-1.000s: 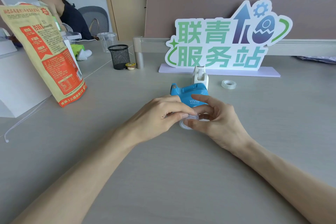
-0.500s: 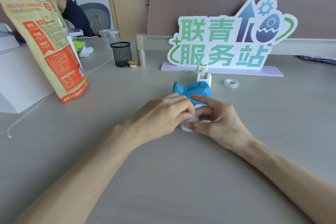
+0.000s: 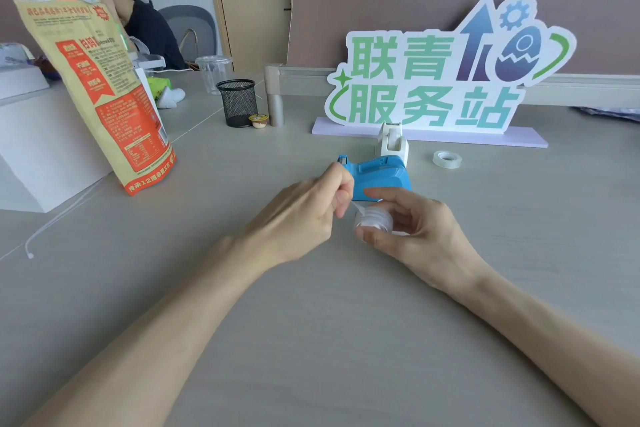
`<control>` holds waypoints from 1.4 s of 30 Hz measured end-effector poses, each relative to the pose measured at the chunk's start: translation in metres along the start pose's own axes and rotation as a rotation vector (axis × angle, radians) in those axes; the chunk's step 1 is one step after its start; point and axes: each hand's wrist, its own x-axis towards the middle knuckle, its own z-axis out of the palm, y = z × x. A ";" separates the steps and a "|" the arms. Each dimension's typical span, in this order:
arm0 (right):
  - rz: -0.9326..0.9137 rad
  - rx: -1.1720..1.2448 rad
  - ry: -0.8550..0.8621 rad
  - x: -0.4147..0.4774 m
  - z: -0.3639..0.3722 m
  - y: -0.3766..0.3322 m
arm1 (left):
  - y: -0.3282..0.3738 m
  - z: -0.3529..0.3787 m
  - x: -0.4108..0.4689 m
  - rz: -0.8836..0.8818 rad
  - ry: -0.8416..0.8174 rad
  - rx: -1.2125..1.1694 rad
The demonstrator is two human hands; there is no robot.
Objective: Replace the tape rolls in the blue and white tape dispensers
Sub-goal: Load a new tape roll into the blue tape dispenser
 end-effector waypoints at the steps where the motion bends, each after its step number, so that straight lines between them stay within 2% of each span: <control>1: -0.005 -0.002 0.017 0.000 0.000 0.000 | -0.001 0.000 0.001 -0.010 0.026 -0.047; 6: -0.041 -0.015 0.111 -0.001 -0.001 -0.001 | 0.000 -0.001 0.004 -0.082 0.095 -0.275; 13: -0.109 -0.079 0.137 -0.001 -0.002 0.000 | 0.010 -0.002 0.008 -0.197 0.141 -0.638; 17: -0.107 -0.091 0.150 0.000 -0.001 0.001 | 0.010 -0.001 0.009 -0.295 0.147 -0.635; 21: -0.128 -0.130 0.167 0.000 -0.002 0.002 | 0.010 0.001 0.009 -0.378 0.046 -0.580; 25: -0.178 -0.166 0.179 0.001 -0.002 0.003 | 0.010 0.003 0.008 -0.359 0.028 -0.552; 31: -0.199 -0.176 0.203 0.002 -0.003 0.005 | 0.008 -0.003 0.010 -0.361 0.041 -0.646; 36: -0.098 -0.085 0.219 0.002 -0.003 0.002 | 0.004 -0.007 0.010 -0.397 0.001 -0.648; 42: -0.007 0.058 0.212 0.004 -0.005 0.000 | 0.001 0.001 0.011 -0.377 0.056 -0.658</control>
